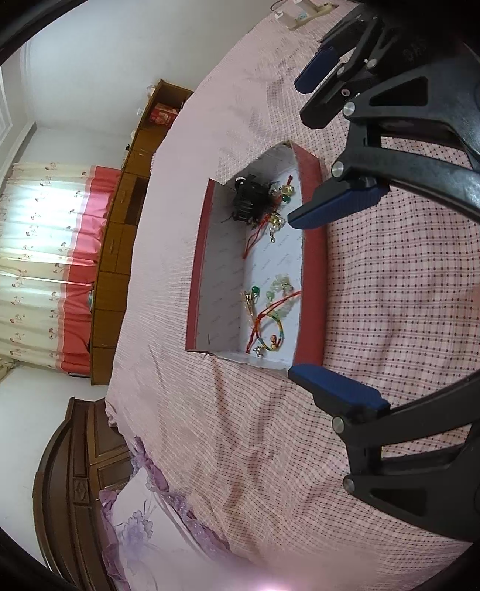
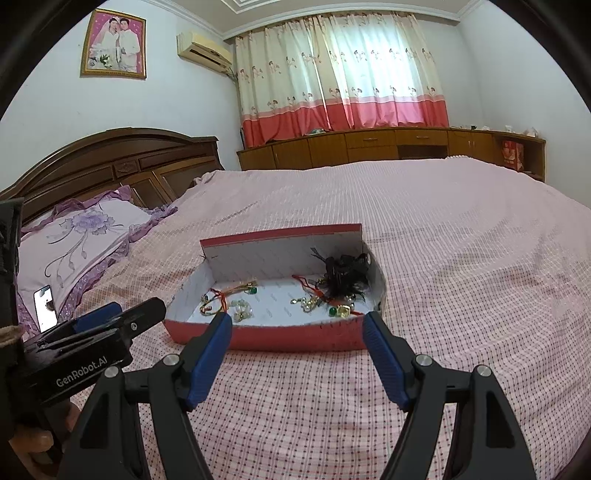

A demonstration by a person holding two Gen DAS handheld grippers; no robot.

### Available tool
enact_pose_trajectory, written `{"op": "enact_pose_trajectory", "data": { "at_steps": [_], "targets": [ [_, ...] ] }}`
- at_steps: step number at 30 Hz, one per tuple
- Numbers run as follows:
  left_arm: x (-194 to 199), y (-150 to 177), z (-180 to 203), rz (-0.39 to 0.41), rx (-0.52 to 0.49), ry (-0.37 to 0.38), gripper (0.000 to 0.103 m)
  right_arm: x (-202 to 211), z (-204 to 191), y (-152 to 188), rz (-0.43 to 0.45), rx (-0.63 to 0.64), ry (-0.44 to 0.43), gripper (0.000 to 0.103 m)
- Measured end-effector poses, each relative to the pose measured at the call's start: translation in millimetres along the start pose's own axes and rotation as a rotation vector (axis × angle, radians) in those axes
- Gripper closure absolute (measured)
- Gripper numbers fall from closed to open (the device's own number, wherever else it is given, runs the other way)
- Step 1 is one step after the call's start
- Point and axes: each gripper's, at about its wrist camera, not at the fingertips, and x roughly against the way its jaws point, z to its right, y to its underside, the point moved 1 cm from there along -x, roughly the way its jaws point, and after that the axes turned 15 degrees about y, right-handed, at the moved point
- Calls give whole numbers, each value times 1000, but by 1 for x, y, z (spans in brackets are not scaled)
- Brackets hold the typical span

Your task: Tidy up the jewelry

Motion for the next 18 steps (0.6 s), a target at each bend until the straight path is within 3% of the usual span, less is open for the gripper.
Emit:
{"op": "enact_pose_trajectory", "data": {
  "at_steps": [18],
  "targets": [
    [2,0,1,5,-1,-1,36,2,2,2,-1,0,2,28]
  ]
}}
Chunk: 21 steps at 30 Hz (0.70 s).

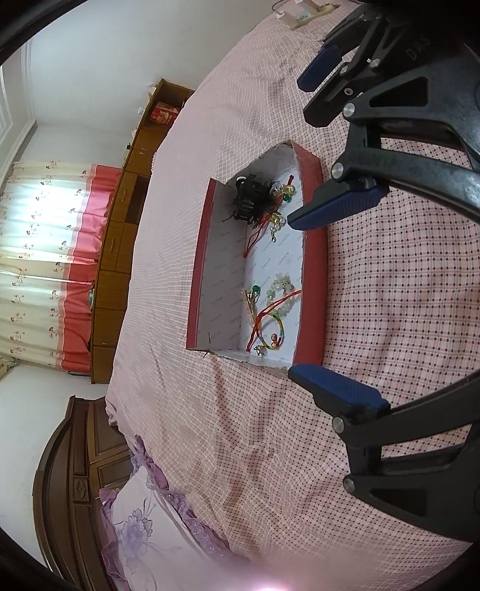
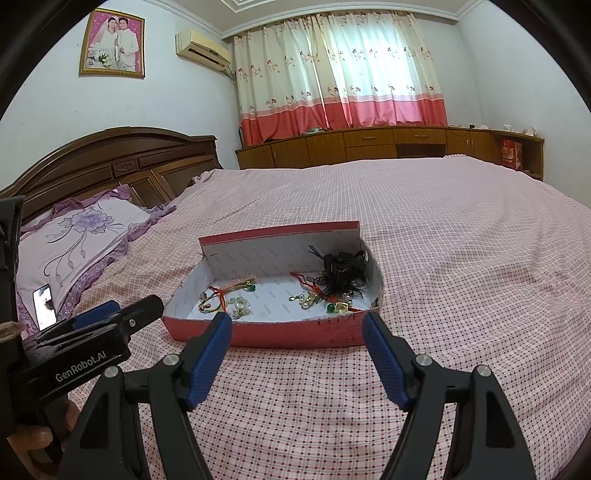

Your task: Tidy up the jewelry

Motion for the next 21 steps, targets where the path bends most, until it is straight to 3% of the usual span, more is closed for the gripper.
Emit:
{"op": "enact_pose_trajectory", "data": {
  "at_steps": [21],
  "targets": [
    [0,-2,1,2,-8,-3,36,0,-1,0,0,3,1,28]
  ]
}}
